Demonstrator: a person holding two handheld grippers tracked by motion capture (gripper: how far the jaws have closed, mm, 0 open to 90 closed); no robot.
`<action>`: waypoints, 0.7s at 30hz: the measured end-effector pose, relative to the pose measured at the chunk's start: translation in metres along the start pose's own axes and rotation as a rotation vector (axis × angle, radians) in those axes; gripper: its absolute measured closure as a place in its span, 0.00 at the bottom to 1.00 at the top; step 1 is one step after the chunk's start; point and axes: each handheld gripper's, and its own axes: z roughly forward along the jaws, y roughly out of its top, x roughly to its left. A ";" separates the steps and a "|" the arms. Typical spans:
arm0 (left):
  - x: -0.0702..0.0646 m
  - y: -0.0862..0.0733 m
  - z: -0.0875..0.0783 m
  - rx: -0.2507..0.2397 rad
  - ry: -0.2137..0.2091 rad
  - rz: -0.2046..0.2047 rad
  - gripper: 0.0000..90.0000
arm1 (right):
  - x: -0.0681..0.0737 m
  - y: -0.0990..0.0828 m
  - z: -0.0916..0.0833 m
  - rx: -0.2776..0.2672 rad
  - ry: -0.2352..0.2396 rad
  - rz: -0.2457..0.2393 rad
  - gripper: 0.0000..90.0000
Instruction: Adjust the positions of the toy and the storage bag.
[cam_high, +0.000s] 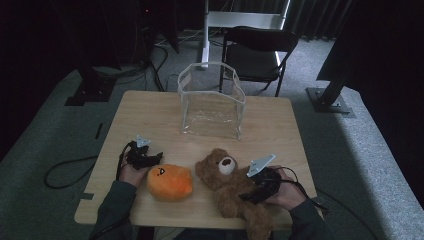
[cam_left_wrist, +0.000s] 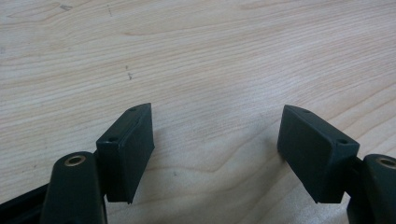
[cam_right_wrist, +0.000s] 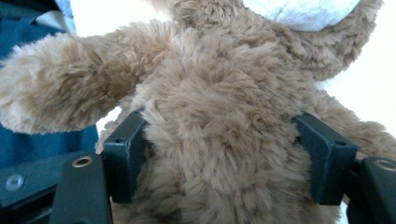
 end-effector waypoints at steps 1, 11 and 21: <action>0.000 0.000 0.000 0.000 0.000 0.000 0.31 | 0.000 0.000 0.000 0.000 0.000 0.000 0.31; 0.002 0.021 -0.006 -0.027 -0.027 0.015 0.38 | -0.008 0.000 -0.016 -0.105 -0.005 0.012 0.30; 0.006 0.045 -0.013 -0.075 -0.105 -0.004 0.41 | -0.034 0.008 -0.035 -0.265 -0.105 0.096 0.51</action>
